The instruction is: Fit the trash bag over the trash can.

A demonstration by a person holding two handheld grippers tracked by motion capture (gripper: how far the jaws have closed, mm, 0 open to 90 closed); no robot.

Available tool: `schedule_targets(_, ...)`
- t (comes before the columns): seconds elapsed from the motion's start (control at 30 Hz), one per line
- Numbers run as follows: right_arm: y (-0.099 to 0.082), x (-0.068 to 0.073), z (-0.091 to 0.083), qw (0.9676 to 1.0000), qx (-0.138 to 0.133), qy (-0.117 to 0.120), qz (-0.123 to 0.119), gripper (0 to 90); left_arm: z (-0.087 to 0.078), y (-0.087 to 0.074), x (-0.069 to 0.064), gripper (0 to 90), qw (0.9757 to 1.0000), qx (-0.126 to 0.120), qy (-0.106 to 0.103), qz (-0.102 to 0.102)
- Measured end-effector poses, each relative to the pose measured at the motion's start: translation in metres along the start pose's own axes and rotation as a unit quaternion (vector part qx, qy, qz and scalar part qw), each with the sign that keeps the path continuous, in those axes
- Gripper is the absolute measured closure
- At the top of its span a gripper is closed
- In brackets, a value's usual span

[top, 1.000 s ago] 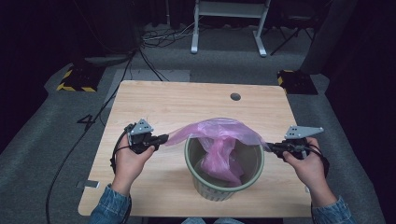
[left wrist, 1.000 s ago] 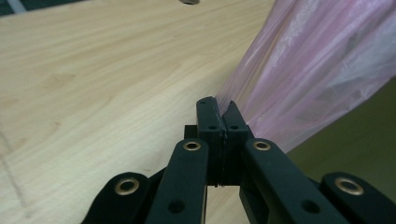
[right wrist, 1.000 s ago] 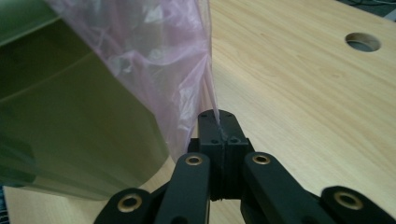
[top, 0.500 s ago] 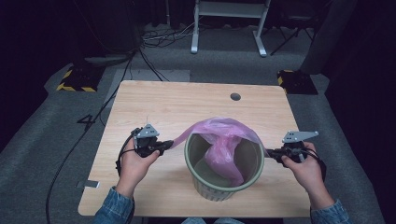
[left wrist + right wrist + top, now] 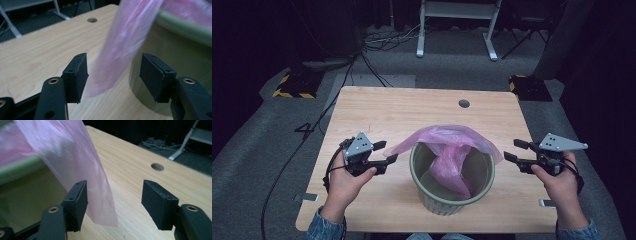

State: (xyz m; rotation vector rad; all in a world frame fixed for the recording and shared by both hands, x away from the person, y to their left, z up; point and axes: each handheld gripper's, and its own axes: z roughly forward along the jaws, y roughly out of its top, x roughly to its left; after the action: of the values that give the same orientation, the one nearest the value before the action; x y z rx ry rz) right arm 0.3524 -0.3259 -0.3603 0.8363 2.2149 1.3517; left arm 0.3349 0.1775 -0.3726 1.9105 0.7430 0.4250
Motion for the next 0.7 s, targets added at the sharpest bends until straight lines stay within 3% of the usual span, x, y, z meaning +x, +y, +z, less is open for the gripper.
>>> schedule_targets(0.1, 0.014, 0.009, 0.000, 0.9997, -0.012, 0.018, -0.013, 35.8, 0.007, 0.008, -0.003, 38.2, 0.9999, 0.002, -0.002, 0.013)
schedule_targets(0.2, 0.024, 0.015, 0.005, 0.9990, -0.021, 0.036, -0.016, 34.4, 0.016, 0.012, 0.000, 38.0, 0.9997, -0.014, -0.013, 0.014)
schedule_targets(0.37, 0.034, 0.018, 0.022, 0.9984, -0.016, 0.049, -0.024, 33.9, 0.031, 0.017, 0.012, 36.9, 0.9994, -0.014, -0.031, 0.001)
schedule_targets(0.5, 0.038, 0.013, 0.034, 0.9975, -0.015, 0.068, -0.008, 40.5, 0.042, 0.015, 0.020, 45.3, 0.9977, -0.002, -0.064, -0.023)
schedule_targets(0.57, 0.039, 0.010, 0.038, 0.9969, -0.009, 0.077, -0.004, 46.4, 0.044, 0.015, 0.019, 62.7, 0.9963, 0.002, -0.082, -0.023)
schedule_targets(0.6, 0.039, 0.010, 0.040, 0.9964, -0.005, 0.085, -0.004, 53.0, 0.044, 0.015, 0.017, 67.2, 0.9962, 0.002, -0.085, -0.017)
schedule_targets(0.7, 0.040, 0.011, 0.041, 0.9933, 0.011, 0.114, -0.020, 83.3, 0.041, 0.018, 0.012, 84.2, 0.9970, -0.003, -0.078, 0.006)
